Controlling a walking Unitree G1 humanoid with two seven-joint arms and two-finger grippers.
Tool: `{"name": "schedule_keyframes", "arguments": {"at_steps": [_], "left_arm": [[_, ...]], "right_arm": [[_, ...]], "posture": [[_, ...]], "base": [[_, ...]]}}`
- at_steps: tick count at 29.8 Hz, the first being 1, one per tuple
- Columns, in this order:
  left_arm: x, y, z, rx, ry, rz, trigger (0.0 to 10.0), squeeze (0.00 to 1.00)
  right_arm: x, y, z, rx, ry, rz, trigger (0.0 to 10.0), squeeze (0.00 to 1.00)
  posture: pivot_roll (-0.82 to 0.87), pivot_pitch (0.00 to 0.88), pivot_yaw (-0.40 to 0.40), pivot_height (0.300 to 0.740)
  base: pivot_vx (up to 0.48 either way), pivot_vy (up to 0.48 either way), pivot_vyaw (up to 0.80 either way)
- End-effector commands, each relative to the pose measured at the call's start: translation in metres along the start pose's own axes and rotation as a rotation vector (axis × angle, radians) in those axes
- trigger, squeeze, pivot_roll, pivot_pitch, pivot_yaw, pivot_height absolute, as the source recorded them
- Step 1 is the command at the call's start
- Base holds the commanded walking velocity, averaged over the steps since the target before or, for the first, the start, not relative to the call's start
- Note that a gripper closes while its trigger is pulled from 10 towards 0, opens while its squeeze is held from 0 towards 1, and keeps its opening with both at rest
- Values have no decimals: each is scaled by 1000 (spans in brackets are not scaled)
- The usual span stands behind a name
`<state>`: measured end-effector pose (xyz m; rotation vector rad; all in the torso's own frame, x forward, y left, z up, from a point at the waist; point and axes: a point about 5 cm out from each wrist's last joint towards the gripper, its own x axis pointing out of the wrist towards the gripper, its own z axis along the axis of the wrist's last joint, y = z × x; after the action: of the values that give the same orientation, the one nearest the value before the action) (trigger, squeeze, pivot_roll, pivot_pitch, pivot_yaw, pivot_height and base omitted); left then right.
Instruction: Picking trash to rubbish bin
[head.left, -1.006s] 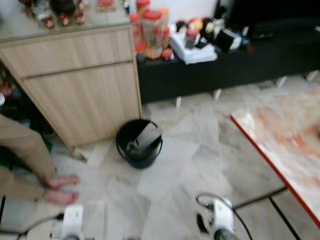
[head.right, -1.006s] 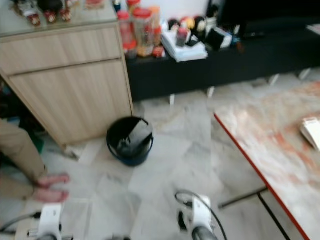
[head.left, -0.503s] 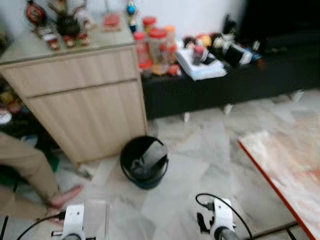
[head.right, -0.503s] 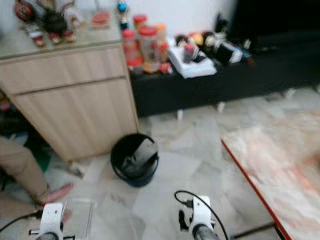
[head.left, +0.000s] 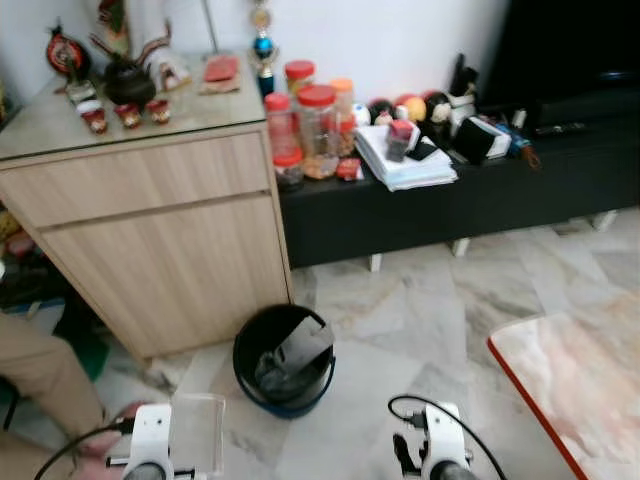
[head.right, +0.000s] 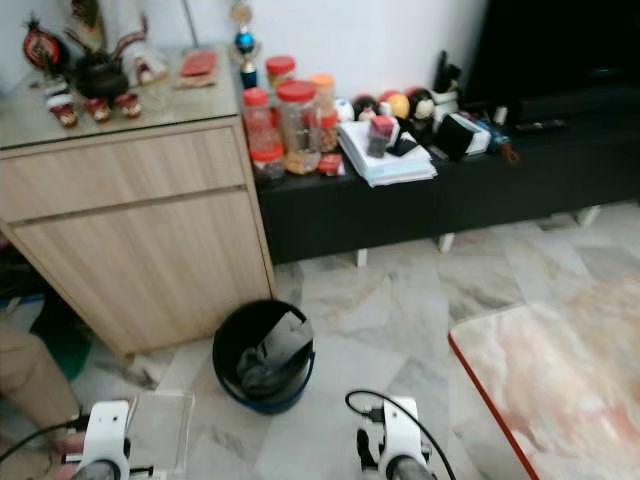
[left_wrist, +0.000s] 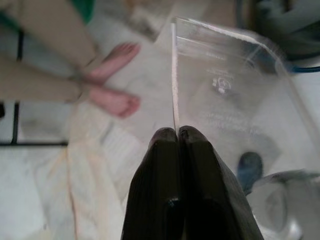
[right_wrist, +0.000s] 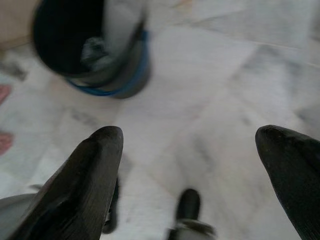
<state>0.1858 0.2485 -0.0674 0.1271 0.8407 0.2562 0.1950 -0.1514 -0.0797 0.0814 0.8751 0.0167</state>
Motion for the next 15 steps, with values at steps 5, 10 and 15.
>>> {"name": "schedule_keyframes", "arguments": {"at_steps": [5, 10, 15], "left_arm": [[2, 7, 6, 10, -2, 17, 10000, 0], [2, 8, 8, 12, -7, 16, 10000, 0], [3, 8, 8, 5, -5, 23, 10000, 0]], "right_arm": [[2, 8, 8, 0, -13, 24, 10000, 0], [3, 13, 11, -44, -29, 49, 10000, 0], [3, 12, 9, -36, -17, 46, 10000, 0]], "posture": [[140, 13, 48, 740], [141, 29, 56, 740], [153, 49, 46, 740]], "base": [[420, 0, 0], [417, 0, 109], [415, 0, 616]]}}
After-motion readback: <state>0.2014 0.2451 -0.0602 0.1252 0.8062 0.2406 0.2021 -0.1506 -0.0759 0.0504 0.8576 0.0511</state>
